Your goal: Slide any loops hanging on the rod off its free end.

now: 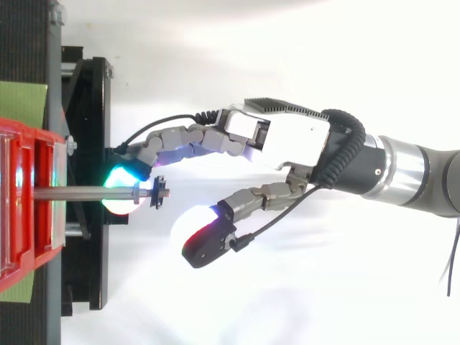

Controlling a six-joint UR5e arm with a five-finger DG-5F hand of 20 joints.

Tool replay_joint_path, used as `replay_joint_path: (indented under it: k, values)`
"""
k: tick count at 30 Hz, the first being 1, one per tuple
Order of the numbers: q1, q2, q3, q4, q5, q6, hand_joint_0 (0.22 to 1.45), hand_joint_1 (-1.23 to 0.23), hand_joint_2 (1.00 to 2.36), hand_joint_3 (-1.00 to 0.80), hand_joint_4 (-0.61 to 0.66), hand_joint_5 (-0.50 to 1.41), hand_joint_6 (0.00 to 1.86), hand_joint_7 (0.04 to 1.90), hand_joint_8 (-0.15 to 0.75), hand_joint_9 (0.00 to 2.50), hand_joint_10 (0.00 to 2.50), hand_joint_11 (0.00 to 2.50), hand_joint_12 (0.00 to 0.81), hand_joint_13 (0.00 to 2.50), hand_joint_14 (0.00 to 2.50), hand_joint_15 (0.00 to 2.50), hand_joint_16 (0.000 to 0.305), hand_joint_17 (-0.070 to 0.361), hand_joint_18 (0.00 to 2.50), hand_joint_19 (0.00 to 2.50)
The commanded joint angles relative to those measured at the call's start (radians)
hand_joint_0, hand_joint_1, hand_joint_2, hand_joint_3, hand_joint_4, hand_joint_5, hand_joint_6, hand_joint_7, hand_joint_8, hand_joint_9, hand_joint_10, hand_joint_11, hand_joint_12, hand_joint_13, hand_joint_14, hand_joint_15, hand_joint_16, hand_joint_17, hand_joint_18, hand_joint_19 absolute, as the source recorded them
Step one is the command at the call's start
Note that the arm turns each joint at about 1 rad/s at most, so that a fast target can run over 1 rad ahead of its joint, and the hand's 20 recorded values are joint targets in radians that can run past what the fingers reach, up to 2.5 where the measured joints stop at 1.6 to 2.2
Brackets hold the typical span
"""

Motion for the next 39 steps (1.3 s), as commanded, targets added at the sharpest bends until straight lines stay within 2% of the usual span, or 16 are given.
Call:
replay_joint_path:
  k: [1,27,30,32,35,39]
  values:
    - [-0.006,-0.001,0.000,-0.004,0.001,0.019,0.56,-0.51,1.00,-0.50,0.28,-0.18,0.50,0.88,0.280,0.59,0.00,0.13,0.316,0.48,0.00,0.03,0.047,0.105,0.51,0.35]
    - [-0.015,0.001,0.000,-0.008,0.003,0.023,0.61,-0.52,1.00,-0.45,0.26,-0.15,0.50,1.08,0.280,0.64,0.01,0.19,0.311,0.51,0.00,0.05,0.045,0.101,0.53,0.37]
    - [-0.015,-0.001,-0.001,-0.002,0.003,0.019,0.63,-0.53,1.01,-0.40,0.26,-0.14,0.50,1.11,0.280,0.65,0.01,0.19,0.312,0.51,0.00,0.05,0.045,0.101,0.53,0.36]
    - [-0.017,-0.001,0.000,-0.002,0.001,0.012,0.65,-0.54,1.02,-0.32,0.23,-0.14,0.50,1.24,0.282,0.64,0.01,0.21,0.311,0.51,0.00,0.06,0.045,0.100,0.53,0.36]
    - [-0.015,0.001,0.000,-0.001,0.001,0.011,0.65,-0.55,1.02,-0.30,0.22,-0.14,0.50,1.34,0.282,0.62,0.01,0.22,0.311,0.51,0.00,0.06,0.045,0.101,0.54,0.36]
    - [-0.015,0.001,0.000,0.001,0.000,0.003,0.64,-0.55,1.01,-0.34,0.22,-0.14,0.50,1.34,0.281,0.62,0.01,0.23,0.312,0.52,0.00,0.06,0.045,0.101,0.55,0.36]
